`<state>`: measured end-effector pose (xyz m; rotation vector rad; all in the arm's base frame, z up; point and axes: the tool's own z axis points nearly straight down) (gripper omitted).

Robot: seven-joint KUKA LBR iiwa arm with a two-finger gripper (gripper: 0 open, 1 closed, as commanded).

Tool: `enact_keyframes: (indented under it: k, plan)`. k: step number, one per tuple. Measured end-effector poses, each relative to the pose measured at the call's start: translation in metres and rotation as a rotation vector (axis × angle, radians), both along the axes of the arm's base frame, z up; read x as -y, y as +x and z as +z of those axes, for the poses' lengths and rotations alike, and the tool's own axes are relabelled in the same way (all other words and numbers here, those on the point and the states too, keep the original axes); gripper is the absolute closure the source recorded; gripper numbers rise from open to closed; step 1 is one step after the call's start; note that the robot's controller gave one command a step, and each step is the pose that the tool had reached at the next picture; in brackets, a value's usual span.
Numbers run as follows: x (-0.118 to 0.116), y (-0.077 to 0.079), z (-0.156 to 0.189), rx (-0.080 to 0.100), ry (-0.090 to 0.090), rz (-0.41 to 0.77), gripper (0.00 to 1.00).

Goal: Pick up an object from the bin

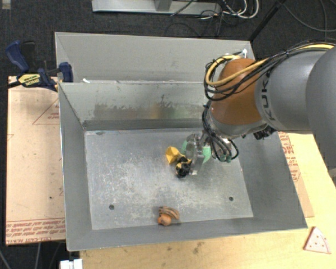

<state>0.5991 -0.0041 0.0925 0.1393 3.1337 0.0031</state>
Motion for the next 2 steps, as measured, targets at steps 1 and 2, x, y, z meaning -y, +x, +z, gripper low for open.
enact_keyframes:
  k: [1,2]
  plan:
    - [0.0,0.0,0.0,0.0,0.0,0.0,1.0]
    - [-0.021,-0.018,0.141,-0.001,-0.001,-0.008,1.0]
